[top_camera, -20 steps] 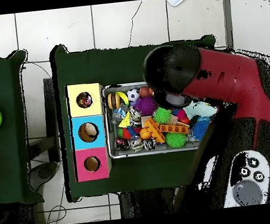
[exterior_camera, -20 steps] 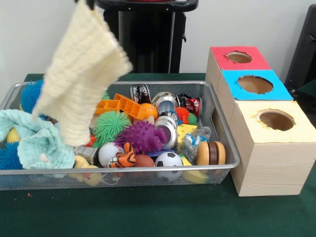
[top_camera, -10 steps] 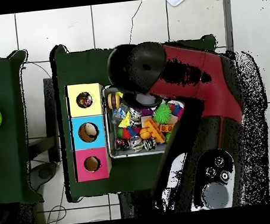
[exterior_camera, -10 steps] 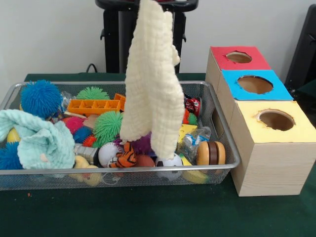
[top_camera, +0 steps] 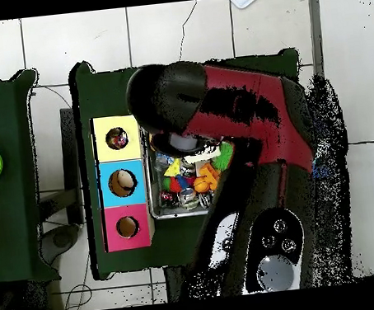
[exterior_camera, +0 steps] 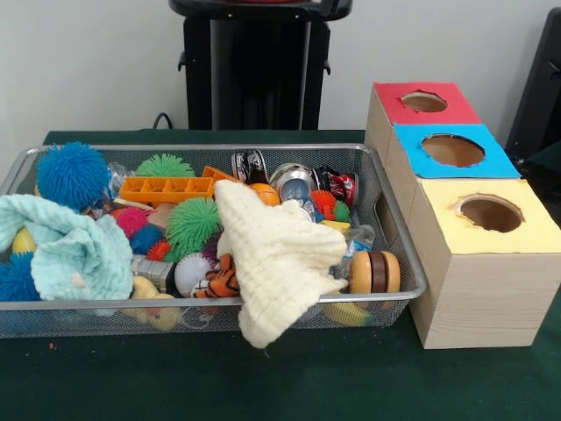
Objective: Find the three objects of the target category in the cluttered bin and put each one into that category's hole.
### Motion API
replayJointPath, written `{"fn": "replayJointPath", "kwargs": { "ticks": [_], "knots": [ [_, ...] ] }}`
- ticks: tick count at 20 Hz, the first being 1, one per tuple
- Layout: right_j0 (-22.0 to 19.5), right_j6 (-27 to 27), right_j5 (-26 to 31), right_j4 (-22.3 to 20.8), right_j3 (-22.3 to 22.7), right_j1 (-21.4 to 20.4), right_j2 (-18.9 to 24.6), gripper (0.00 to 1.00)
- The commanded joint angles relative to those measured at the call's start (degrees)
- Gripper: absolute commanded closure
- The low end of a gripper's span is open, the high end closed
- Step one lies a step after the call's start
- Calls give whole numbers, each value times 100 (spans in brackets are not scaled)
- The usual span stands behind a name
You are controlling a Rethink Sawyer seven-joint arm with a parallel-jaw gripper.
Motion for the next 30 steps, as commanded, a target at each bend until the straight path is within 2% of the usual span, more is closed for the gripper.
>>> {"fn": "replayJointPath", "kwargs": {
  "ticks": [1, 2, 6, 10, 13, 19, 25, 30],
  "knots": [
    [-154, 989, 175, 108, 897, 78, 290, 0],
    [-199, 906, 27, 67, 938, 80, 291, 0],
    [-512, -135, -554, -662, 872, 114, 216, 0],
    [-1038, -1127, -1378, -1102, 996, 60, 447, 0],
    [-1377, -1559, -1697, -1256, 1089, 3, 711, 0],
    [-2064, -1678, -2294, -877, 1466, 149, 1692, 0],
    [-2402, -1556, -2799, -1111, 1412, 462, 2245, 0],
    [-2761, -1551, -2962, -1116, 1470, 661, 2737, 0]
  ]
}}
